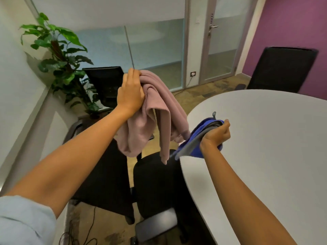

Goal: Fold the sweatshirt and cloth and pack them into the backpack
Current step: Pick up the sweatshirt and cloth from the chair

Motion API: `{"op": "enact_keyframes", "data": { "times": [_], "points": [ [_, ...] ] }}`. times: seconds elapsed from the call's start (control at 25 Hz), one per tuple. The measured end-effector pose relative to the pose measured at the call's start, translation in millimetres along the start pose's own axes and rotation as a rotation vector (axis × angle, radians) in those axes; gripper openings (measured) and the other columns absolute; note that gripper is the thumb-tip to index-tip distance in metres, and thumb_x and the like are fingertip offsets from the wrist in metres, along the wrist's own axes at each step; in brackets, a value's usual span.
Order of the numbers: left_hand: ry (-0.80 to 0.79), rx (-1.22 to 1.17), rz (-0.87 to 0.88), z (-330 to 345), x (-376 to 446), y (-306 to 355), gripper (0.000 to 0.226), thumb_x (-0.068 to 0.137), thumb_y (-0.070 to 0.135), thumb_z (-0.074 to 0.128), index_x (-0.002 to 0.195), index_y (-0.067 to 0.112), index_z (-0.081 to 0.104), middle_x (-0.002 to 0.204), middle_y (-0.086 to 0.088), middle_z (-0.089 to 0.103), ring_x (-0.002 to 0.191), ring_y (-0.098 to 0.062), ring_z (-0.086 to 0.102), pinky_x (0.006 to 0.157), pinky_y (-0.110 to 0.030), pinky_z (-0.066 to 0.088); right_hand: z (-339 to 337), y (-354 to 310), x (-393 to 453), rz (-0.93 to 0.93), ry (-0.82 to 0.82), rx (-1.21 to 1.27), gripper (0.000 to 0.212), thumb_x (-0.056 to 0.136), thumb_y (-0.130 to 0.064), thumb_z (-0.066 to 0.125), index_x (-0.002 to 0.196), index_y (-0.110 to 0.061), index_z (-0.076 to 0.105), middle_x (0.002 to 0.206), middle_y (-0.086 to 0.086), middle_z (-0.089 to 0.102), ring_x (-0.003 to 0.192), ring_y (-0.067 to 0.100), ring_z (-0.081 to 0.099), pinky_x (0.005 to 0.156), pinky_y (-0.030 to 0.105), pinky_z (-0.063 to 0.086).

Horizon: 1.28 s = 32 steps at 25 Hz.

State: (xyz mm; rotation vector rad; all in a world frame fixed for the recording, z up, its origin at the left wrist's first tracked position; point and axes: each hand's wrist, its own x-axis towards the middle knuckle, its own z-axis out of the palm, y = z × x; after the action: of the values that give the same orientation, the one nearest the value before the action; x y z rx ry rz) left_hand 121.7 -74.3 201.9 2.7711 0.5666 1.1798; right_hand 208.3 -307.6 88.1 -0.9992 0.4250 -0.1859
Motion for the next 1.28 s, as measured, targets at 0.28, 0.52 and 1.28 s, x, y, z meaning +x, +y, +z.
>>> {"op": "enact_keyframes", "data": {
  "times": [0.28, 0.52, 1.28],
  "points": [
    [-0.014, -0.41, -0.099, 69.1, -41.1, 139.0, 0.026, 0.086, 0.002, 0.04, 0.108, 0.004, 0.054, 0.114, -0.013, 0.053, 0.101, -0.032, 0.052, 0.079, -0.05, 0.048, -101.5, -61.7, 85.7, -0.217, -0.139, -0.435, 0.037, 0.097, -0.052, 0.053, 0.097, -0.014, 0.055, 0.084, -0.002, 0.059, 0.075, 0.01, 0.058, 0.068, 0.015, 0.046],
    [-0.105, -0.599, -0.13, 124.6, -65.3, 234.4, 0.025, 0.085, 0.005, 0.04, 0.105, 0.007, 0.055, 0.114, -0.009, 0.052, 0.098, -0.03, 0.054, 0.079, -0.046, 0.048, -189.9, -113.4, 143.5, -0.425, -0.097, -0.641, 0.03, 0.094, -0.042, 0.064, 0.098, -0.014, 0.054, 0.088, -0.004, 0.058, 0.073, 0.006, 0.056, 0.067, 0.009, 0.046],
    [-0.274, -0.824, -0.106, 273.7, -27.8, 391.7, 0.026, 0.091, 0.007, 0.039, 0.114, 0.013, 0.05, 0.124, -0.008, 0.047, 0.114, -0.023, 0.048, 0.088, -0.033, 0.053, -314.4, -153.9, 235.3, -0.398, 0.289, -0.862, 0.032, 0.091, -0.01, 0.068, 0.121, -0.009, 0.054, 0.107, 0.0, 0.06, 0.09, 0.012, 0.059, 0.068, 0.002, 0.044]
  ]
}}
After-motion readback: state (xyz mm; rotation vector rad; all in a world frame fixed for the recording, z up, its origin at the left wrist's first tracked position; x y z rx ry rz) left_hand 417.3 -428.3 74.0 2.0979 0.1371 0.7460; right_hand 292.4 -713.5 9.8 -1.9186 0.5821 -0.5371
